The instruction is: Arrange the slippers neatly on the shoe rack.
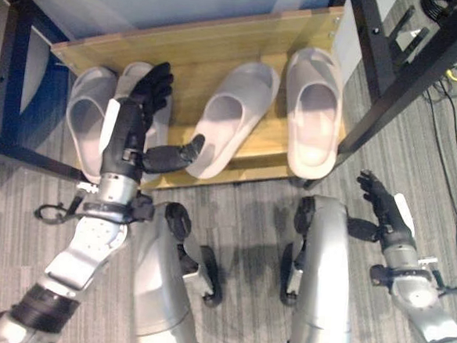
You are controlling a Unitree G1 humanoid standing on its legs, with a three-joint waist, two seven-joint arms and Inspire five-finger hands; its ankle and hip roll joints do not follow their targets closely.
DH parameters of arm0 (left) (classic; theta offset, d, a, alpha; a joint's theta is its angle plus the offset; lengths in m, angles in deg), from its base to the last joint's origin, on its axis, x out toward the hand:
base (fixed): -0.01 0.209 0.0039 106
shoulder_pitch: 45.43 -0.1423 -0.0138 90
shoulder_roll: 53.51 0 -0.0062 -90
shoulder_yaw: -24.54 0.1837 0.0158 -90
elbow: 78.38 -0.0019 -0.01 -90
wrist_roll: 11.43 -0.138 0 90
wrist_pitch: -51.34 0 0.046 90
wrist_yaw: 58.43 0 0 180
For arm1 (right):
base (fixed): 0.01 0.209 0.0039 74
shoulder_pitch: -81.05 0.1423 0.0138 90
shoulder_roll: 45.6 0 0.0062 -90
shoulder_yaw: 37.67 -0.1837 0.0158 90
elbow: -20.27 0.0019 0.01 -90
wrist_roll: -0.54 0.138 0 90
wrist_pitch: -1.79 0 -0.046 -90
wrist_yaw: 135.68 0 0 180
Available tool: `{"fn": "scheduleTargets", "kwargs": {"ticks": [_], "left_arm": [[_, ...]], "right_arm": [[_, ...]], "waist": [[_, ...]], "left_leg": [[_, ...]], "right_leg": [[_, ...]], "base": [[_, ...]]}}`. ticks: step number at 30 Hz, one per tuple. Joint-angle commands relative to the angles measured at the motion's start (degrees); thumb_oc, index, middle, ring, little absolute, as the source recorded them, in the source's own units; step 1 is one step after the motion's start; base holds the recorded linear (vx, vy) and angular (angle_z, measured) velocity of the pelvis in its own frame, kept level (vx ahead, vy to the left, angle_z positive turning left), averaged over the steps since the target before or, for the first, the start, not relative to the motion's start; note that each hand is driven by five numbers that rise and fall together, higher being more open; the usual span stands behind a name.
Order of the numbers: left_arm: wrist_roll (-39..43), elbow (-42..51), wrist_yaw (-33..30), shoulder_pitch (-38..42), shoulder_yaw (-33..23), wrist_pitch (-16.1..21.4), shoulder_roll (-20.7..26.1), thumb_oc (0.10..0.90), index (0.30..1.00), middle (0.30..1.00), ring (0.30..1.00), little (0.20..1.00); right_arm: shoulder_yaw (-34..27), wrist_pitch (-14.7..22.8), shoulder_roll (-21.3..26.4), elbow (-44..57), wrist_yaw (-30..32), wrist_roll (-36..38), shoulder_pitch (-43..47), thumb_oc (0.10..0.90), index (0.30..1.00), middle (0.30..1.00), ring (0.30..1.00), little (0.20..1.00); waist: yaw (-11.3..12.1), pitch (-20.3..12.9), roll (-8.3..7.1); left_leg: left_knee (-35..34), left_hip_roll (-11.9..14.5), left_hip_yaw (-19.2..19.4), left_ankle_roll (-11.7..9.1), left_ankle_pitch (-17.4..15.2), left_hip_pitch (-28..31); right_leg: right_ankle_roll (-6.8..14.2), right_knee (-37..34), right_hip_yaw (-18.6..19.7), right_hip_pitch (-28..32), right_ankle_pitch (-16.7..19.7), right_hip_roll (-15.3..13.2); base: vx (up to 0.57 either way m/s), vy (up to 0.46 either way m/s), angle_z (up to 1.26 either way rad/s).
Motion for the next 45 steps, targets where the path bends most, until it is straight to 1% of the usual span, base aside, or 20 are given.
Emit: {"fn": "scheduleTargets", "kwargs": {"ticks": [1,2,5,6,7,9,10,13,14,16,17,24,30,34,35,36,37,40,41,45], "left_arm": [[0.6,6.6,1.9,6.4,-2.5,6.0,4.2,0.800,0.900,0.900,0.900,0.900],[0.7,6.7,2.0,6.8,-2.7,5.9,4.2,0.800,0.900,0.900,0.900,0.900],[1.1,6.9,3.4,7.3,-0.6,5.2,4.3,0.800,0.900,0.900,0.900,0.900],[1.0,7.0,3.7,7.8,-0.3,5.0,4.3,0.800,0.900,0.900,0.900,0.900],[0.8,6.8,4.6,7.8,1.1,4.4,4.5,0.800,0.900,0.900,0.900,0.900],[0.5,6.9,5.1,8.6,1.5,4.3,4.7,0.800,0.900,0.900,0.900,0.900],[0.3,6.9,5.6,8.4,2.3,4.0,4.9,0.800,0.900,0.900,0.900,0.900],[-1.5,6.4,6.7,9.9,3.8,3.2,5.7,0.800,0.900,0.900,0.900,0.900],[-1.5,6.3,6.7,9.5,4.3,3.2,5.6,0.800,0.900,0.900,0.900,0.900],[-2.4,5.9,6.6,10.3,4.2,3.1,5.7,0.800,0.900,0.900,0.900,0.900],[-2.5,5.5,6.5,10.0,4.6,3.1,5.6,0.800,0.900,0.900,0.900,0.900],[-2.7,4.3,6.3,9.8,4.7,3.2,4.8,0.800,0.900,0.900,0.900,0.900],[-2.5,4.8,6.6,8.8,4.6,3.0,3.2,0.800,0.900,0.900,0.900,0.900],[-2.4,4.9,6.6,10.6,5.9,3.1,1.7,0.800,0.900,0.900,0.900,0.900],[-2.4,5.0,6.6,11.9,6.3,3.0,1.2,0.800,0.900,0.900,0.900,0.900],[-2.3,4.8,6.5,12.7,7.5,3.0,0.7,0.800,0.900,0.900,0.900,0.900],[-2.2,4.9,6.6,14.2,8.4,3.0,-0.2,0.800,0.900,0.900,0.900,0.900],[-2.1,4.9,6.7,14.8,9.8,2.9,-0.9,0.800,0.900,0.900,0.900,0.900],[-1.5,5.4,7.2,17.3,11.6,2.7,-1.9,0.800,0.900,0.900,0.900,0.900],[-1.1,5.6,7.9,18.9,14.2,2.4,-3.1,0.800,0.900,0.900,0.900,0.900]], "right_arm": [[-4.9,4.8,2.9,9.5,-1.0,1.7,3.4,0.800,0.900,0.900,0.900,0.900],[-5.2,4.8,2.9,9.6,-1.0,1.7,3.7,0.800,0.900,0.900,0.900,0.900],[-4.7,4.6,2.8,9.6,-1.2,1.9,3.6,0.800,0.900,0.900,0.900,0.900],[-4.7,4.7,2.8,9.7,-1.2,1.8,4.1,0.800,0.900,0.900,0.900,0.900],[-4.3,4.5,2.9,9.7,-1.4,1.5,3.8,0.800,0.900,0.900,0.900,0.900],[-4.4,4.4,2.9,9.8,-1.5,1.2,4.3,0.800,0.900,0.900,0.900,0.900],[-4.1,4.3,3.0,9.8,-1.6,1.1,3.9,0.800,0.900,0.900,0.900,0.900],[-4.4,4.1,2.9,10.4,-2.1,0.6,4.5,0.800,0.900,0.900,0.900,0.900],[-4.1,4.1,2.9,10.3,-2.2,0.6,3.9,0.800,0.900,0.900,0.900,0.900],[-4.5,4.1,2.9,10.5,-2.3,0.3,4.7,0.800,0.900,0.900,0.900,0.900],[-4.2,4.1,2.8,10.3,-2.3,0.3,4.3,0.800,0.900,0.900,0.900,0.900],[-4.2,4.3,2.8,10.0,-2.1,0.3,4.7,0.800,0.900,0.900,0.900,0.900],[-4.0,4.2,2.4,10.4,-2.2,0.3,4.7,0.800,0.900,0.900,0.900,0.900],[-3.3,4.0,2.2,10.1,-2.2,0.3,5.4,0.800,0.900,0.900,0.900,0.900],[-3.2,4.0,2.2,10.1,-2.1,0.2,6.4,0.800,0.900,0.900,0.900,0.900],[-2.5,3.9,2.1,9.8,-2.0,0.2,6.5,0.800,0.900,0.900,0.900,0.900],[-2.0,3.8,1.9,9.7,-1.9,0.0,7.6,0.800,0.900,0.900,0.900,0.900],[-1.5,3.7,2.0,9.5,-1.8,-0.3,7.2,0.800,0.900,0.900,0.900,0.900],[-1.0,3.4,2.0,9.5,-1.6,-0.6,8.5,0.800,0.900,0.900,0.900,0.900],[0.0,3.2,1.9,9.2,-1.6,-0.9,8.6,0.800,0.900,0.900,0.900,0.900]], "waist": [[0.9,-1.8,1.14],[0.9,-1.8,1.12],[0.7,-1.8,1.03],[0.7,-1.8,1.04],[0.5,-1.8,0.97],[0.5,-1.8,0.99],[0.3,-1.8,0.97],[0.3,-1.8,1.02],[0.4,-1.8,0.97],[0.3,-1.8,1.08],[0.3,-1.8,1.09],[0.4,-1.8,1.19],[0.4,-1.8,0.97],[0.1,-1.8,0.87],[0.0,-1.8,0.83],[-0.1,-1.8,0.83],[-0.2,-1.8,0.81],[-0.2,-1.8,0.76],[-0.5,-1.8,0.63],[-0.7,-1.8,0.51]], "left_leg": [[-7.0,-2.4,-6.4,-4.7,3.4,-2.1],[-7.4,-2.7,-6.3,-4.6,3.1,-2.1],[-7.0,-2.3,-6.3,-4.6,3.4,-2.1],[-7.4,-2.5,-6.3,-4.6,3.1,-2.1],[-7.0,-2.2,-6.2,-4.5,3.4,-2.1],[-7.5,-2.4,-6.1,-4.5,3.1,-2.1],[-7.1,-2.1,-6.2,-4.5,3.4,-2.1],[-7.5,-2.4,-5.8,-4.4,3.1,-2.1],[-7.0,-2.0,-5.9,-4.4,3.6,-2.1],[-7.6,-2.4,-5.8,-4.4,3.1,-2.1],[-7.1,-2.1,-5.8,-4.3,3.5,-2.1],[-7.0,-2.2,-5.9,-4.3,3.6,-2.1],[-7.0,-2.5,-5.9,-4.4,3.5,-2.1],[-7.1,-2.8,-5.8,-4.5,3.6,-2.1],[-7.6,-3.2,-5.6,-4.5,3.1,-2.1],[-7.3,-3.0,-5.6,-4.5,3.5,-2.1],[-7.7,-3.3,-5.5,-4.6,3.1,-2.1],[-7.0,-2.9,-5.4,-4.6,3.4,-2.1],[-7.3,-3.1,-5.2,-4.6,3.0,-2.1],[-7.0,-2.7,-5.1,-4.6,3.4,-2.1]], "right_leg": [[0.6,-3.3,4.5,0.4,0.0,-5.5],[0.6,-3.7,4.6,0.4,-0.3,-5.5],[0.6,-3.4,4.6,0.4,0.0,-5.5],[0.7,-3.9,4.7,0.4,-0.3,-5.5],[0.7,-3.6,4.7,0.4,0.1,-5.5],[0.8,-4.2,4.7,0.4,-0.1,-5.5],[0.8,-3.8,4.8,0.4,0.2,-5.5],[1.0,-4.5,5.0,0.4,0.1,-5.5],[0.9,-3.8,5.0,0.4,0.5,-5.4],[1.1,-4.6,5.0,0.4,0.1,-5.5],[1.0,-4.1,5.0,0.4,0.4,-5.4],[0.9,-3.9,5.1,0.4,0.4,-5.3],[0.9,-3.9,5.2,0.4,0.3,-5.1],[1.0,-3.9,5.3,0.4,0.2,-5.0],[1.1,-4.5,5.3,0.4,-0.1,-5.1],[1.0,-4.1,5.3,0.4,0.2,-5.2],[1.1,-4.5,5.4,0.4,-0.2,-5.2],[1.0,-3.8,5.5,0.4,0.0,-5.0],[1.1,-4.2,5.7,0.4,-0.4,-5.0],[1.1,-3.8,5.6,0.4,-0.1,-5.0]], "base": [[0.00,0.000,0.00],[0.00,0.000,0.00],[0.00,0.000,0.00],[0.00,0.000,0.00],[0.00,0.000,0.00],[0.00,0.000,0.00],[0.00,0.000,0.00],[0.00,0.000,0.00],[0.00,0.000,0.00],[0.00,0.000,0.00],[0.00,0.034,-0.02],[0.00,0.000,0.00],[0.00,0.000,0.00],[0.00,0.000,0.00],[0.00,0.000,0.00],[0.00,0.000,0.00],[0.00,0.000,0.00],[0.00,0.000,0.00],[0.00,0.000,0.00],[0.00,0.000,0.00]]}}
